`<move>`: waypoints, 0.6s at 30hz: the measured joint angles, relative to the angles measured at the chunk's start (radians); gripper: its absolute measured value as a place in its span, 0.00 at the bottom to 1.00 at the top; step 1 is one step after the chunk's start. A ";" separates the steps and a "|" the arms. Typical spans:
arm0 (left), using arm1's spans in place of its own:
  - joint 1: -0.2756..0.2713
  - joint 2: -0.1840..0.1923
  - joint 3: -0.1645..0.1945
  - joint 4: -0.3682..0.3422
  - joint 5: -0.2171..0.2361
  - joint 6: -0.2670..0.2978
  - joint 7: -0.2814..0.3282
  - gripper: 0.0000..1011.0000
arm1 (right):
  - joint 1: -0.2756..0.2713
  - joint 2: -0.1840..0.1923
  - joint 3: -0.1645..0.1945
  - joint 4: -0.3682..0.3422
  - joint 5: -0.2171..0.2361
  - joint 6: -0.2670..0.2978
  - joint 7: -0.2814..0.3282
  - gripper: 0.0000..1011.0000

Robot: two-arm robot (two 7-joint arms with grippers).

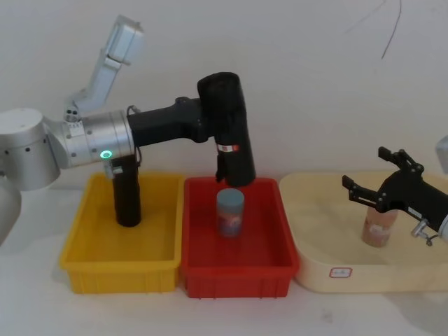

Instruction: Pick up the garbage bag with the one hand and transfer it to the other hand.

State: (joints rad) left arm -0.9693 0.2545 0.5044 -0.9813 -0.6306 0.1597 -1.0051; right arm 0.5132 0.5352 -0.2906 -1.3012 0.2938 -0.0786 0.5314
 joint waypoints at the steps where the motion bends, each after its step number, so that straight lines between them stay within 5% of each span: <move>1: -0.007 -0.005 0.004 0.009 -0.001 -0.005 -0.007 0.44 | 0.000 0.003 -0.002 -0.004 0.004 0.001 0.011 0.99; 18: -0.058 -0.035 0.040 0.075 0.006 -0.054 -0.041 0.44 | 0.047 0.052 -0.063 -0.048 0.119 0.118 0.267 0.99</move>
State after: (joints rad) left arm -1.0277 0.2196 0.5442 -0.9064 -0.6250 0.1056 -1.0464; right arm 0.5604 0.5869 -0.3534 -1.3490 0.4133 0.0393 0.7981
